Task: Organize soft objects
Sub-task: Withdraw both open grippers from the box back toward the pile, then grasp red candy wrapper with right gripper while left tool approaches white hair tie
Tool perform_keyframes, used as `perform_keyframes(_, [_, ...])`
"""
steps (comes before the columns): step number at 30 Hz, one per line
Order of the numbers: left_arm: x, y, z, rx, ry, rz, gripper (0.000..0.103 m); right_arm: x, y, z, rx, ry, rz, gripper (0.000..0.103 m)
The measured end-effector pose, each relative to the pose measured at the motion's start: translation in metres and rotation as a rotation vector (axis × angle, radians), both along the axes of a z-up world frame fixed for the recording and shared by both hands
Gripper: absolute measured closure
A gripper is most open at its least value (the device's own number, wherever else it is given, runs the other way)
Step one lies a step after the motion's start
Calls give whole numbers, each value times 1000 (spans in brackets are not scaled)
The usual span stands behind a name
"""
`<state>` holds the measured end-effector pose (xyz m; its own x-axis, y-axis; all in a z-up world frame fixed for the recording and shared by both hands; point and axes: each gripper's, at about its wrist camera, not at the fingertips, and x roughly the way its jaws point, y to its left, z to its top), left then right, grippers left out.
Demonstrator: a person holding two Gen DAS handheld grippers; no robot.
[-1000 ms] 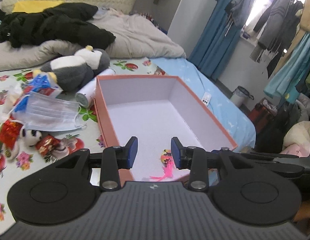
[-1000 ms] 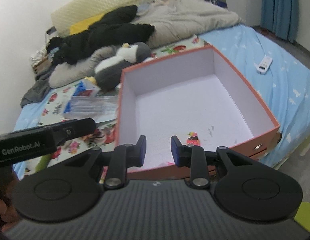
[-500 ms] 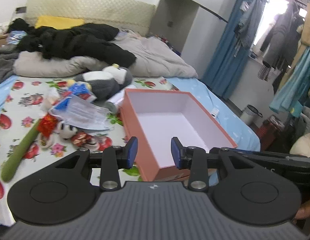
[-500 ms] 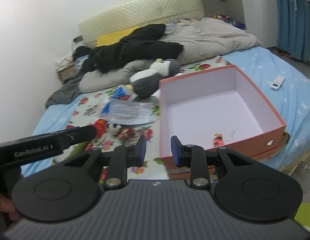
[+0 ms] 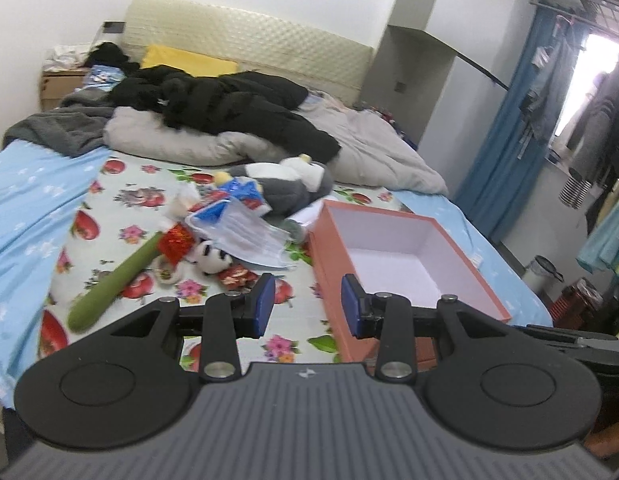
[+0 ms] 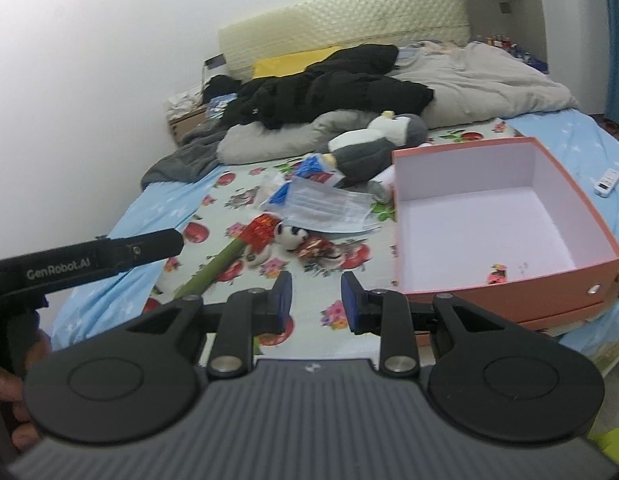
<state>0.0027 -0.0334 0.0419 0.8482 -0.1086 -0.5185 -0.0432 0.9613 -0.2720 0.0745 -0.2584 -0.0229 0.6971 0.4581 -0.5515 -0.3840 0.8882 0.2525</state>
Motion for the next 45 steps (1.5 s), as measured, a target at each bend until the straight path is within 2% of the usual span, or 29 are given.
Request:
perform_keyframes(10, [-10, 28, -6, 8, 10, 57, 61, -7, 39, -6, 7, 19, 66, 71])
perform_keyframes(16, [-12, 44, -28, -20, 68, 84, 61, -6, 48, -10, -6, 53, 69, 71])
perform_keyframes(20, [-16, 52, -35, -28, 62, 95, 61, -6, 53, -13, -34, 54, 59, 71])
perform_keyframes(26, [-11, 62, -49, -27, 102, 123, 61, -5, 60, -27, -44, 87, 59, 71])
perform_keyframes(35, [30, 80, -86, -56, 207, 168, 61, 29, 78, -46, -81, 139, 100, 71])
perform_keyframes(42, [82, 97, -120, -73, 291, 175, 61, 83, 95, -66, -100, 208, 100, 71])
perform_keyframes(45, [108, 106, -133, -81, 311, 187, 55, 110, 100, -75, -111, 235, 96, 71])
